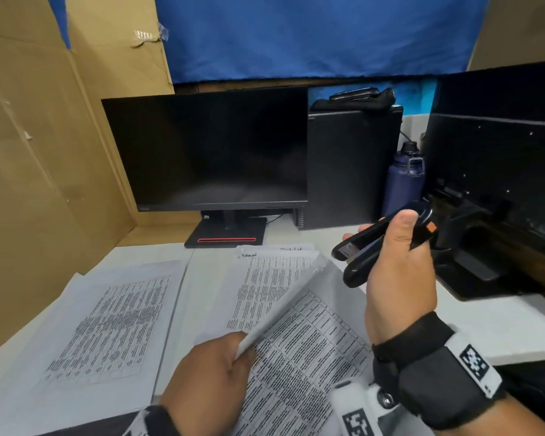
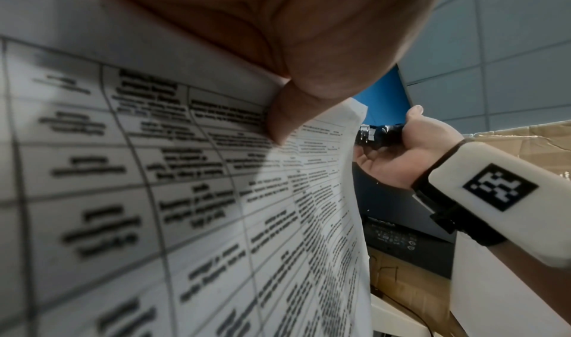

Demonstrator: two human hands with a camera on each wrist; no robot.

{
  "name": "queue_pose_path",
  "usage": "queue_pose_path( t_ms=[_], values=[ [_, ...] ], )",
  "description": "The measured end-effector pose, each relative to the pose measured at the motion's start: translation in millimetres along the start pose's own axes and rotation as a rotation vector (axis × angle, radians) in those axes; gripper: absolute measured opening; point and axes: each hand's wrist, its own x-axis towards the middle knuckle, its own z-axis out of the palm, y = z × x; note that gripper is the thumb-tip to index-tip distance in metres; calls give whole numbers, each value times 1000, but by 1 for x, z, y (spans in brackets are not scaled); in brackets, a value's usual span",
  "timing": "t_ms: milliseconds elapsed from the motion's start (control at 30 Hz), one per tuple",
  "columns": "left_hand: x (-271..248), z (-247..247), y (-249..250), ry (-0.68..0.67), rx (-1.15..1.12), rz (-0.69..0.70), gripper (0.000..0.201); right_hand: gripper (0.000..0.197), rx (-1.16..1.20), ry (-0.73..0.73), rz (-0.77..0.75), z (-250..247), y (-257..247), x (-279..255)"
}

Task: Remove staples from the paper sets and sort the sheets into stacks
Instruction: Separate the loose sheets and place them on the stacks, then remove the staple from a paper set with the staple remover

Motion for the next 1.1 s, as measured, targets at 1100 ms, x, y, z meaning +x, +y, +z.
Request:
queue_pose_path(
  t_ms=[1100],
  values=[
    [36, -19, -25, 83, -466, -119, 12, 31, -817, -335, 93, -60, 40, 86]
  ],
)
